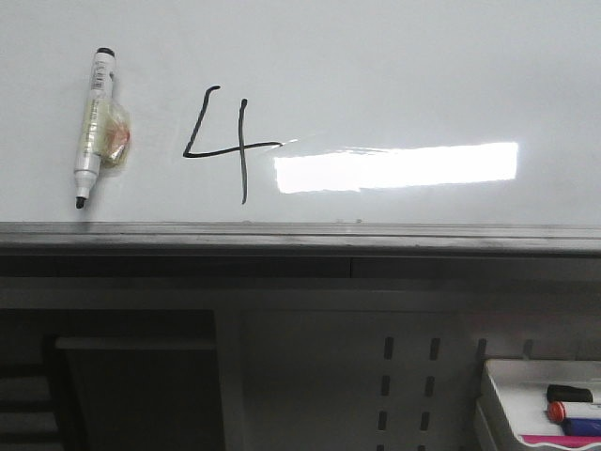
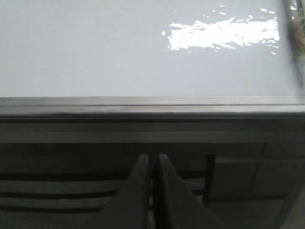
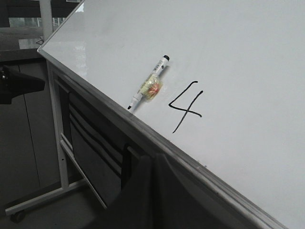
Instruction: Write number 4 on whiteboard
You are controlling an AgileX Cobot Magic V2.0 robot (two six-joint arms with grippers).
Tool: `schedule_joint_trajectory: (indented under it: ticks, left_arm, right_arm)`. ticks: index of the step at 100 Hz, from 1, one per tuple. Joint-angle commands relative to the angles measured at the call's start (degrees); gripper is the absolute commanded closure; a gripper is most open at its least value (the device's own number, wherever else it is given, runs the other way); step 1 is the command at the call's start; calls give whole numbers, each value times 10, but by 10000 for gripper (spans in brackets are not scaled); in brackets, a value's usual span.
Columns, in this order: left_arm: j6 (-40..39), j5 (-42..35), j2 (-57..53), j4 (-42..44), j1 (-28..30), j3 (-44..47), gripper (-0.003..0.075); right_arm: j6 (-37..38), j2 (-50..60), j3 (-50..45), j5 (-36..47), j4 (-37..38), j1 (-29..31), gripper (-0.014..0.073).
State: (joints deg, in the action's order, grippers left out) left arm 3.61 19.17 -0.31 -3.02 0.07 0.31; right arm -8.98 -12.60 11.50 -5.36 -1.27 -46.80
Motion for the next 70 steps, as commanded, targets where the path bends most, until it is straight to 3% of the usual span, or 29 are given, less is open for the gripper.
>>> schedule_joint_trajectory:
  ticks: [1, 46, 58, 70]
  left_arm:
    - [0, -29, -14, -6, 0, 19, 741]
    - [0, -29, -14, -6, 0, 19, 741]
    - [0, -29, -14, -6, 0, 19, 741]
    - [0, -29, -14, -6, 0, 19, 741]
  right_arm:
    - [-1, -3, 15, 44, 6, 2, 658]
    - [-1, -3, 15, 77, 6, 8, 658]
    - [-1, -3, 15, 83, 6, 41, 658]
    - [-1, -3, 14, 83, 6, 116, 658]
